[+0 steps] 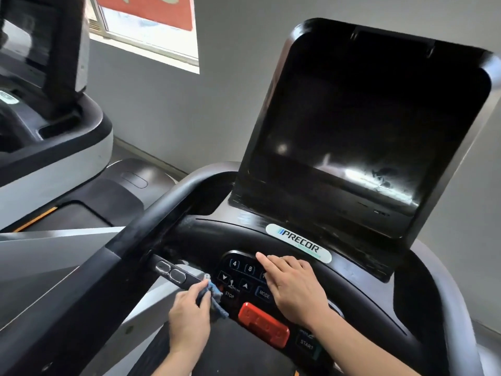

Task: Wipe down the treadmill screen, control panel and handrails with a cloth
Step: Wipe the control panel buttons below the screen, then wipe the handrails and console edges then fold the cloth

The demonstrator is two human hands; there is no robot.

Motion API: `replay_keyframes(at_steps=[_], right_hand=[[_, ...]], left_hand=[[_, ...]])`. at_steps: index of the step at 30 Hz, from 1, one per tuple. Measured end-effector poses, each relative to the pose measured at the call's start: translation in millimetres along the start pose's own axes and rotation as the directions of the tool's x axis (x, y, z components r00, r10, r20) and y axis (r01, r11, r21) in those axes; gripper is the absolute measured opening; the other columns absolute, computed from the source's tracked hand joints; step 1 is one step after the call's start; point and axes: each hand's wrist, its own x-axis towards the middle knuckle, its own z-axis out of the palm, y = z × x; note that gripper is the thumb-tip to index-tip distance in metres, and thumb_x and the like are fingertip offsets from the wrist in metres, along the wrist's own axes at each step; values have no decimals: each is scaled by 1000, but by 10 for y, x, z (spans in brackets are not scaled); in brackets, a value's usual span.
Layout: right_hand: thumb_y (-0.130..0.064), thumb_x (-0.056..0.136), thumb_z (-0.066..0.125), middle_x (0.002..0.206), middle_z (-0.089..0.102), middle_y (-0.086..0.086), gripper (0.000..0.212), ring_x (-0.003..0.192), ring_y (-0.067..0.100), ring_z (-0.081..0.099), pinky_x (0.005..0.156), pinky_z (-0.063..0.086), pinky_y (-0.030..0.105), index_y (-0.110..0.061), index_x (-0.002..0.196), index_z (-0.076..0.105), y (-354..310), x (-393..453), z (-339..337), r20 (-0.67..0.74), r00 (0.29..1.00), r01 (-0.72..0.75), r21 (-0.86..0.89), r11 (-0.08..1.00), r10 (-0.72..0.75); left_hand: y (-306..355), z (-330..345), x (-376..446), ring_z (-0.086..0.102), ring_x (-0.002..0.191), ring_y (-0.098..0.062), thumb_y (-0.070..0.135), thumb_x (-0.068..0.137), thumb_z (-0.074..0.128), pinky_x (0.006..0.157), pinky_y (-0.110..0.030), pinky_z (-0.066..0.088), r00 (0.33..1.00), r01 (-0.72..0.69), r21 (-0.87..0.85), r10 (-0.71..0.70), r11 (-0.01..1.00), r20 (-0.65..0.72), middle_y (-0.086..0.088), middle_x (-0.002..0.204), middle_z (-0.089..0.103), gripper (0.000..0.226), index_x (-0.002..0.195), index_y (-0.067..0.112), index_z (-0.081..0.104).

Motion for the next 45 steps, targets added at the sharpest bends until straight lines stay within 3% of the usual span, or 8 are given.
replay_keyframes(at_steps=[11,16,24,28,32,36,40,45], right_hand=[[-52,105,29,149,53,-26,56,131,8,51,107,42,36,-46,160,32,-44,0,-13,-3,999,-51,14,999,51],[-51,97,50,128,68,-19,40,120,9,59,107,40,25,-29,119,76,-401,101,-210,-218,954,-142,278,950,207],[-14,92,77,114,73,-29,43,111,-8,66,97,47,13,-43,123,69,-949,560,-620,84,979,-188,719,669,185],[5,86,63,104,74,-30,54,103,-8,68,93,49,12,-40,113,73,-966,863,-694,98,985,-172,655,736,144],[-3,88,65,93,74,-24,44,91,-8,66,78,46,8,-39,112,72,-796,1377,-884,-70,974,-140,555,820,214],[-7,94,68,123,72,-13,38,108,8,64,94,50,26,-31,123,73,-801,1884,-896,-305,950,169,314,934,-69],[-24,95,58,142,63,2,34,123,30,61,99,52,45,-39,125,67,-832,2178,-216,128,818,568,-22,823,-561],[-55,102,46,149,60,-12,33,140,25,54,113,47,45,-50,126,68,-511,2338,47,422,549,832,-197,518,-721]], left_hand=[[427,32,-91,69,94,4,20,92,76,87,-13,49,906,-168,-190,228,967,356,21,96,76,30,101,48,77],[577,-103,164,74,88,-7,11,92,75,86,-28,56,925,110,-452,75,885,372,8,90,79,15,90,26,78],[832,-496,518,70,102,-26,1,101,49,80,-36,54,774,560,-749,96,354,625,-26,112,71,24,111,-5,70],[757,-640,647,68,117,-26,11,95,58,101,-42,52,770,502,-750,173,431,615,-21,124,72,30,121,3,72],[436,-710,708,65,117,-1,33,92,61,104,-22,48,841,70,-466,199,882,504,7,121,73,32,121,42,70],[-80,-618,738,38,140,3,37,99,51,117,-13,25,831,-415,74,345,907,436,26,147,50,41,140,44,57],[-412,-398,745,63,128,-29,44,81,70,95,-41,60,869,-466,362,339,807,361,9,135,68,37,118,40,73],[-481,-255,741,62,126,-30,45,65,93,65,-25,63,903,-421,401,332,813,274,3,132,69,48,109,38,76]])
